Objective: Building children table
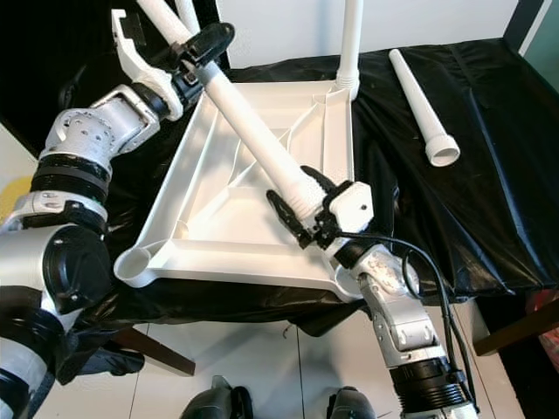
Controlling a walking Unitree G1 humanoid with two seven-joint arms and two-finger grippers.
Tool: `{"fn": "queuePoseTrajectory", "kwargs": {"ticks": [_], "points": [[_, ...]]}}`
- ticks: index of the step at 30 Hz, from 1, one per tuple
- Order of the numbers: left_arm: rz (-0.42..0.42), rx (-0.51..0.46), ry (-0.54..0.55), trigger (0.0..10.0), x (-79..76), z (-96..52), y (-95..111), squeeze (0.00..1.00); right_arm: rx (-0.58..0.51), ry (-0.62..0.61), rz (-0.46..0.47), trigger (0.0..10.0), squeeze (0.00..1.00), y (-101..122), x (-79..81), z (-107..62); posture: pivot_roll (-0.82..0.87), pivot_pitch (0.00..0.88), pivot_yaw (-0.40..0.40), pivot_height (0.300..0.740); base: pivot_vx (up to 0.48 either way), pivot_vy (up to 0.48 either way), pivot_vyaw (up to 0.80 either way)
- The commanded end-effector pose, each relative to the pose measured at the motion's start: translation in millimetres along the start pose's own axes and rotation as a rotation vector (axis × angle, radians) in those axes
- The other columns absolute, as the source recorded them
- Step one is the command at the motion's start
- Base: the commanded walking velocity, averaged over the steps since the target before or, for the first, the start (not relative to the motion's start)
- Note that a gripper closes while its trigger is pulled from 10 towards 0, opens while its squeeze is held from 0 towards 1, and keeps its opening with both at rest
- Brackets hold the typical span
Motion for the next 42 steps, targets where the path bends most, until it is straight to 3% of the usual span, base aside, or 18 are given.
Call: {"fn": "queuePoseTrajectory", "kwargs": {"ticks": [1,12,13,15,16,29,30,31,42], "points": [[0.022,-0.018,-0.032,0.0,-4.9,1.4,7.5,0.00,0.018,0.017,0.006,10.0,0.00,-2.5,4.1,1.1,-0.13,0.061,0.100,0.740,0.000,0.000,0.00],[0.014,-0.015,-0.030,0.0,-0.3,3.0,6.5,0.00,0.022,-0.013,0.040,10.0,0.00,-4.2,4.2,1.5,-0.12,0.055,0.094,0.740,0.000,0.000,0.00],[0.018,-0.019,-0.035,0.0,-1.3,3.5,7.6,0.00,0.020,-0.022,0.049,10.0,1.00,-4.2,2.8,1.8,-0.12,0.052,0.092,0.740,0.000,0.000,0.00],[0.027,-0.020,-0.040,0.0,-3.0,4.3,9.0,0.00,0.017,-0.030,0.058,10.0,1.00,-3.9,1.2,2.1,-0.12,0.051,0.090,0.740,0.000,0.000,0.00],[0.048,-0.020,-0.043,10.0,-5.1,5.1,10.8,0.00,0.014,-0.047,0.066,10.0,1.00,-3.5,-1.3,2.0,-0.12,0.049,0.086,0.740,0.000,0.000,0.00],[0.087,-0.086,-0.044,10.0,-11.2,3.7,30.7,0.00,0.051,-0.123,0.062,10.0,1.00,-9.4,-11.5,-8.2,-0.13,0.045,0.075,0.740,0.000,0.000,0.00],[0.084,-0.101,-0.031,10.0,-10.4,3.4,33.0,0.00,0.058,-0.131,0.058,10.0,0.36,-10.4,-12.6,-10.0,-0.12,0.044,0.071,0.740,0.000,0.000,0.00],[0.100,-0.113,-0.029,10.0,-10.9,3.0,35.5,0.00,0.072,-0.151,0.055,10.0,0.00,-12.0,-15.4,-12.6,-0.13,0.042,0.067,0.740,0.000,0.000,0.00],[0.301,-0.123,-0.071,10.0,-24.7,8.0,38.8,0.00,0.128,-0.160,0.022,10.0,0.00,-14.5,-21.5,-12.5,-0.13,0.042,0.064,0.740,0.000,0.000,0.00]]}}
Point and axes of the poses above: a point about 5 cm out from each wrist's last joint towards the gripper, its own z axis pointing out of the wrist towards the gripper, its own y axis along the axis of the wrist's last joint, x = y × z, the point moved 1 cm from there along z, pointing out of the wrist towards the gripper, and after that the axes turned 3 degrees about -z, right-handed, at the moved point
